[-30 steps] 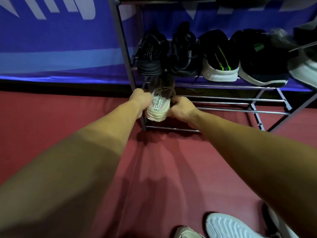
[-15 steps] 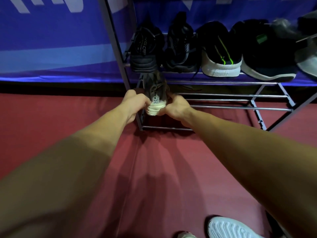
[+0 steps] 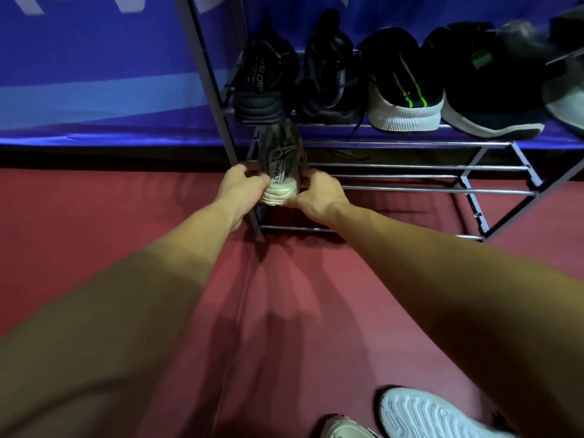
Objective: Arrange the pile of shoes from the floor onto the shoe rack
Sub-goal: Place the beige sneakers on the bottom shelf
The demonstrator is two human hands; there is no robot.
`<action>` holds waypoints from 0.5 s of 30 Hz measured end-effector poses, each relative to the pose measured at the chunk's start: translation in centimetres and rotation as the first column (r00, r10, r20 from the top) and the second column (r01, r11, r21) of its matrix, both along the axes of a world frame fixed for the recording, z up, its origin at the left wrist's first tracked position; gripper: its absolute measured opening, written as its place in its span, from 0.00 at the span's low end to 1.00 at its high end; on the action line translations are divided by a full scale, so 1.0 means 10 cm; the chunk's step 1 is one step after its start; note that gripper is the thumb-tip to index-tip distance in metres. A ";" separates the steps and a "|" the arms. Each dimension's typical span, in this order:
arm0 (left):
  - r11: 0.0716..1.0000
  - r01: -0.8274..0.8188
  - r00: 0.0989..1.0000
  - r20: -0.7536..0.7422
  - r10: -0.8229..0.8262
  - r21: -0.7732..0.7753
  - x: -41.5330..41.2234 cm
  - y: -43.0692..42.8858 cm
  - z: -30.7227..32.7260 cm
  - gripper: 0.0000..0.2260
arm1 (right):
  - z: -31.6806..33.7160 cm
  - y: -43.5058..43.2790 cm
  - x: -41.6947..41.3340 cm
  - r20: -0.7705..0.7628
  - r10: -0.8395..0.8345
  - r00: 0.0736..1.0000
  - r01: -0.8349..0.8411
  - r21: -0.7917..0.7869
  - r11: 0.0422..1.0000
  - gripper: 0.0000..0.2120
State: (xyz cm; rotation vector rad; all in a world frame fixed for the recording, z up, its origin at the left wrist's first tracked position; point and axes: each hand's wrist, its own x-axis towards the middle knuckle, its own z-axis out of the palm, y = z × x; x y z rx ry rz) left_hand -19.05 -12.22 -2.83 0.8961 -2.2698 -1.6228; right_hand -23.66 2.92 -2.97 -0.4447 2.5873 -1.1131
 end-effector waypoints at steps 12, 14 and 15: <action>0.921 0.305 0.914 0.345 -0.212 -0.244 0.64 0.64 -0.24 0.11 | -0.05 0.75 0.69 0.100 0.027 0.995 -0.050 0.236 0.971 0.32; 0.877 0.418 0.860 0.413 -0.299 -0.237 0.77 0.83 -0.28 0.10 | -0.09 0.90 0.85 0.123 0.029 0.992 -0.063 0.275 0.959 0.31; 0.848 0.475 0.829 0.443 -0.342 -0.234 0.83 0.92 -0.30 0.09 | -0.12 0.99 0.94 0.131 0.030 0.991 -0.068 0.301 0.951 0.32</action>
